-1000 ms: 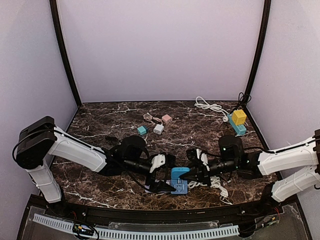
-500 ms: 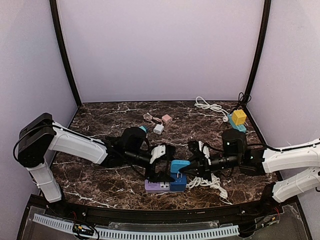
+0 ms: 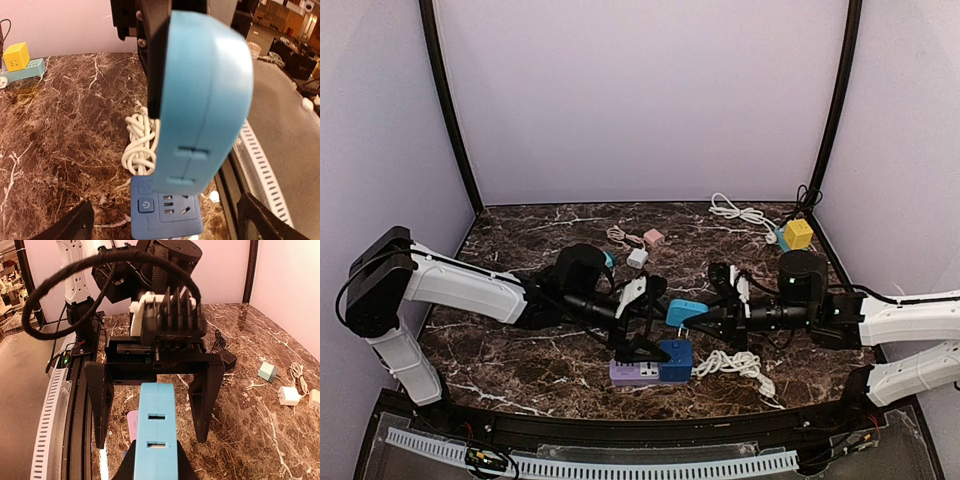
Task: Insert the plug
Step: Adjust the plug.
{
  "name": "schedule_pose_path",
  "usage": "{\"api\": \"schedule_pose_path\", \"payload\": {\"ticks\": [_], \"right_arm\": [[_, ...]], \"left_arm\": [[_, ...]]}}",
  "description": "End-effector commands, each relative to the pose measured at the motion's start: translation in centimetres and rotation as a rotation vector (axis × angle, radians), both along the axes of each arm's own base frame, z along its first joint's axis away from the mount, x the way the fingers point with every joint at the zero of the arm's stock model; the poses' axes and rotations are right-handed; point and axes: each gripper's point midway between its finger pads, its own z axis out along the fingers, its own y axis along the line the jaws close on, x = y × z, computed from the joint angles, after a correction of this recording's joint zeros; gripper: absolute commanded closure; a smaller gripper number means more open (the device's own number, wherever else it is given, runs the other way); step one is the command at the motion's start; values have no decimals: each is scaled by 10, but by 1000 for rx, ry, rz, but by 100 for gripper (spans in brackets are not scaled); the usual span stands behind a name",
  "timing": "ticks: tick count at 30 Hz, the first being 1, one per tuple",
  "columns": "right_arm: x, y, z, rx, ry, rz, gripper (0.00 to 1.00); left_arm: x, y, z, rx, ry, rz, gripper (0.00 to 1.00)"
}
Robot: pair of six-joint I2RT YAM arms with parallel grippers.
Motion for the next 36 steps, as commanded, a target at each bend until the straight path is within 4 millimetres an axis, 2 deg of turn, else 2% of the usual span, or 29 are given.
{"api": "schedule_pose_path", "payload": {"ticks": [1,5,8,11,22,24,30,36], "right_arm": [[11,4,27,62,-35,-37,100],[11,9,33,68,-44,-25,100],[9,12,35,66,-47,-12,100],[9,13,37,64,-50,-4,100],[3,12,36,63,-43,21,100],[1,12,35,63,-39,31,100],[-1,12,34,62,-34,40,100],[-8,12,35,70,-27,76,100]], "left_arm": [[-3,-8,43,-106,210,55,8],[0,-15,51,-135,263,111,10],[0,-16,49,-132,287,118,22],[3,-17,41,-113,293,149,38],[9,-16,37,-112,246,174,77],[8,-15,35,-109,238,168,81],[4,-15,37,-128,206,134,82],[6,-13,34,-128,162,142,88]]}}
